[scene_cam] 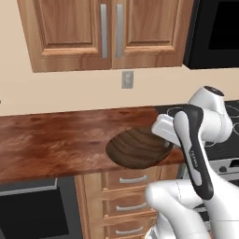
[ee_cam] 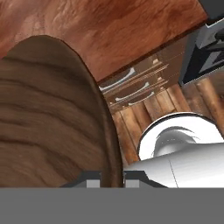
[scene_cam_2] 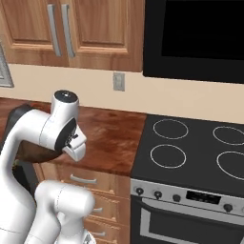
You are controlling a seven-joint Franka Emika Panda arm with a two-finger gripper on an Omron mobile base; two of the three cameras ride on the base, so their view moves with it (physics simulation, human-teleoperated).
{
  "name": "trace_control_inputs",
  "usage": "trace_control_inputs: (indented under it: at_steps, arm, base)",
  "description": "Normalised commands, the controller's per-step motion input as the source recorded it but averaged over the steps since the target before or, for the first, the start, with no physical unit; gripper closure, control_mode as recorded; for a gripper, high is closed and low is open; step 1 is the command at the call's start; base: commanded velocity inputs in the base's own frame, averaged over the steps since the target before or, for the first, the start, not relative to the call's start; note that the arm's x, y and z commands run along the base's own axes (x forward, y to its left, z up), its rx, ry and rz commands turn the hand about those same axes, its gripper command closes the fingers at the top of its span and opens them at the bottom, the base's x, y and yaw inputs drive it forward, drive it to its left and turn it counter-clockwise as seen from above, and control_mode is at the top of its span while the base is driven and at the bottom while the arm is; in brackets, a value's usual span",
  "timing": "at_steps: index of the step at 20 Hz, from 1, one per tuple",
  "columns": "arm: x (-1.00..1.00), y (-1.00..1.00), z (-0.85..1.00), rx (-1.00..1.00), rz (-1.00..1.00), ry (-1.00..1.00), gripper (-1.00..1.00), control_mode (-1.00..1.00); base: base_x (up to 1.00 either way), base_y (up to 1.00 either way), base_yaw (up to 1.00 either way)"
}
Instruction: Pick the cup and bowl from the counter and place them on the counter next to the sink.
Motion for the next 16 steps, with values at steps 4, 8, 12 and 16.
trace_control_inputs:
  at_steps: [4, 8, 12, 16]
  arm:
    - [0.0, 0.0, 0.0, 0.0, 0.0, 0.0, 1.0, 1.0]
    - [0.0, 0.0, 0.0, 0.0, 0.0, 0.0, 1.0, 1.0]
    - [0.0, 0.0, 0.0, 0.0, 0.0, 0.0, 1.0, 1.0]
    - [0.0, 0.0, 0.0, 0.0, 0.0, 0.0, 1.0, 1.0]
  base:
    - [-0.69, 0.24, 0.0]
    - [-0.23, 0.48, 0.0]
    - [-0.2, 0.61, 0.0]
    - [-0.16, 0.63, 0.0]
